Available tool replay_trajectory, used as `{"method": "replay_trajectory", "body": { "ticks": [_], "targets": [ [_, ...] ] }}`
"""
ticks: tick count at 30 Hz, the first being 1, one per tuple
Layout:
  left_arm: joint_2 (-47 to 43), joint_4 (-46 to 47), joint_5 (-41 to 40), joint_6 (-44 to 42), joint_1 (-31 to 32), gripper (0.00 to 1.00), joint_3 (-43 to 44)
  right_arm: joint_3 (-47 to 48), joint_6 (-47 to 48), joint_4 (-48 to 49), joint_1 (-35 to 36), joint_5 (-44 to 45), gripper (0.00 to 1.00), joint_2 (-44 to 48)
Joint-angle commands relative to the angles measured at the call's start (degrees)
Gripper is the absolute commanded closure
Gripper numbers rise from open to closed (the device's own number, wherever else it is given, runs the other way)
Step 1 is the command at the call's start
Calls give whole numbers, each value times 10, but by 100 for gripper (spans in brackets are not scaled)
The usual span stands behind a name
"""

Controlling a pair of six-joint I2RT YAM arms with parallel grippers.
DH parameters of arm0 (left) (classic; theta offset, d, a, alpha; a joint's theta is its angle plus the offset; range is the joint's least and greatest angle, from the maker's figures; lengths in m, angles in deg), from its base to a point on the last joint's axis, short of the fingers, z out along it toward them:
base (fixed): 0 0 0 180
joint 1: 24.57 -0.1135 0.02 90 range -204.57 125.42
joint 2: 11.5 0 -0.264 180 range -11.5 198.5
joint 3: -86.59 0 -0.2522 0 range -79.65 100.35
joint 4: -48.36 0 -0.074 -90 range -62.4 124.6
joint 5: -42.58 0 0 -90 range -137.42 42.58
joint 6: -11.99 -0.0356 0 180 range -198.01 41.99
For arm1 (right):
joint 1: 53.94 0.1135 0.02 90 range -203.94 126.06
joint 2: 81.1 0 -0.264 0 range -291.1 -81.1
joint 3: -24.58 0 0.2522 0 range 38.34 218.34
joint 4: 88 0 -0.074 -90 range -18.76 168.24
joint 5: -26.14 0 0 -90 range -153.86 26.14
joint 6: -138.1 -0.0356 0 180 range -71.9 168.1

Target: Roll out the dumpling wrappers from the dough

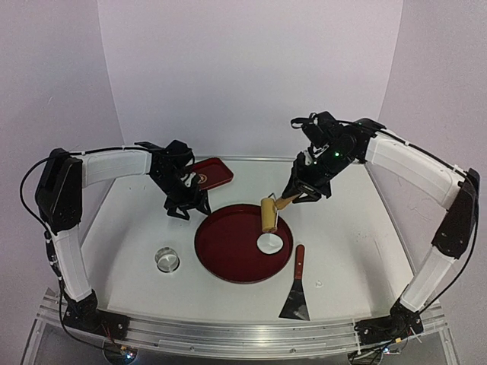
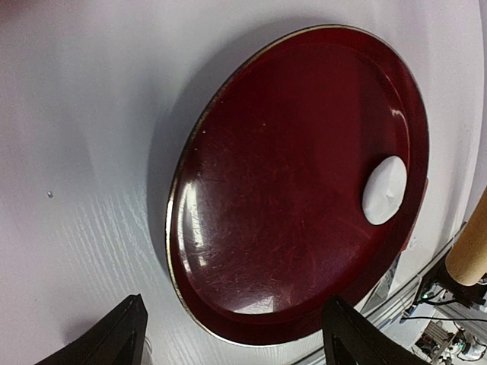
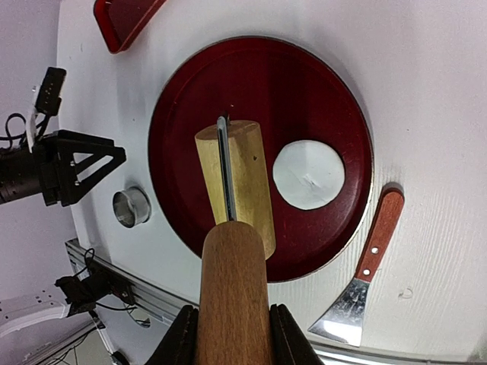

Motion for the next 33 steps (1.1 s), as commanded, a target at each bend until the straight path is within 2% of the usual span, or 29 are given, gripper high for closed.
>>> {"method": "replay_trajectory", "body": {
  "ticks": [1, 7, 18, 25, 33],
  "targets": [
    [10, 5, -13, -23, 1, 24, -1, 28, 27, -37, 0, 27, 100, -35],
    [44, 4, -8, -30, 12, 38, 12, 39, 45, -64, 0, 31, 100, -74],
    [83, -2, -22, -26, 27, 55, 22, 30, 79, -87, 0, 57, 100, -117],
    [112, -17, -37, -30, 37, 75, 39, 44, 112, -87, -3, 65, 100, -159],
    [132, -36, -50, -28, 42, 84, 58, 37, 132, -87, -12, 57, 100, -188]
  ]
}}
